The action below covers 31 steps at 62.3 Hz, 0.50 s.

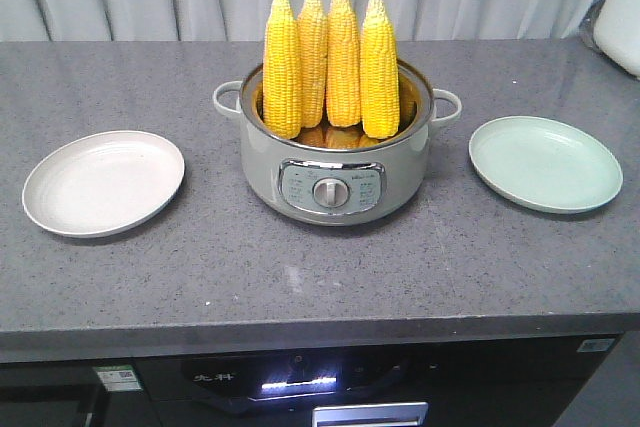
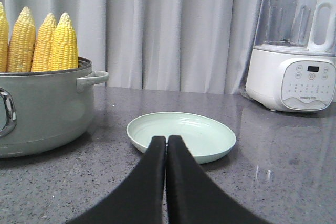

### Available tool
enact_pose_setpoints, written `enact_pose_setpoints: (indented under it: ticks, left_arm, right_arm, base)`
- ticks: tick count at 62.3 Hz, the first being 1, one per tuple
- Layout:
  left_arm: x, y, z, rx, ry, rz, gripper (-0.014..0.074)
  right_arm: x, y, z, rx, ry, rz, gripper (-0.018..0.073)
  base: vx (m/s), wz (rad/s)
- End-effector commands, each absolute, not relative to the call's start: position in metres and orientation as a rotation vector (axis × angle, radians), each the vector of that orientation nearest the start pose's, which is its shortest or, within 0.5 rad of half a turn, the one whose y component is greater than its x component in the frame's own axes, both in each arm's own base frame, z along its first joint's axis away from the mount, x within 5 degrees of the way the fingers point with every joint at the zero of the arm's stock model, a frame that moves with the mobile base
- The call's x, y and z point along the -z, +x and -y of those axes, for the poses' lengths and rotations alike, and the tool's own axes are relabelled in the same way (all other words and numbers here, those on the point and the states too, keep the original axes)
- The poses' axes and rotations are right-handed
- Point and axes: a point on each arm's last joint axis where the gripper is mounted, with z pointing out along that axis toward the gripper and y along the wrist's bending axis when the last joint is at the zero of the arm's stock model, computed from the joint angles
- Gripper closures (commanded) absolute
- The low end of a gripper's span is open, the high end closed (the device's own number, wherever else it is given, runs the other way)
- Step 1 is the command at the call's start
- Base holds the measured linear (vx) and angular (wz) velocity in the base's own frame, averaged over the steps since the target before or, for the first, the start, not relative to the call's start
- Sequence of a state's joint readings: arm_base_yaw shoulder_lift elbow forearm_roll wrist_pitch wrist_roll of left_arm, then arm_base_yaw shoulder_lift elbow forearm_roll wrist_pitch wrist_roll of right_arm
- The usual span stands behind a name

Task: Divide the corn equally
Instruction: 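Creep the base forward and stop at the counter edge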

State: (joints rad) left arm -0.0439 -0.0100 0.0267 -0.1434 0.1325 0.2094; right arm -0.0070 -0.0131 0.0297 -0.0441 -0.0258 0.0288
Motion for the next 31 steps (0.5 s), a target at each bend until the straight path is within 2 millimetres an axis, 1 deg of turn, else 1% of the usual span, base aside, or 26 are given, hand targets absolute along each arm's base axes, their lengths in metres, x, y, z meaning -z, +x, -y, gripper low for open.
enact_pose_setpoints:
  ticks: [1,31]
  left_arm:
    - [-0.1986,0.0556,0.0033,-0.001,0.083,-1.549,0.0603]
    - [-0.1986,0.0556,0.0033,-0.001,0.083,-1.549,0.0603]
  right_arm:
    - [-0.2103,0.0556,0.0002,0.028,-0.015,-1.401,0.0564]
    - [-0.2103,0.0556,0.0002,0.028,-0.015,-1.401,0.0564]
  base:
    - [0.03,0.00]
    - [0.03,0.00]
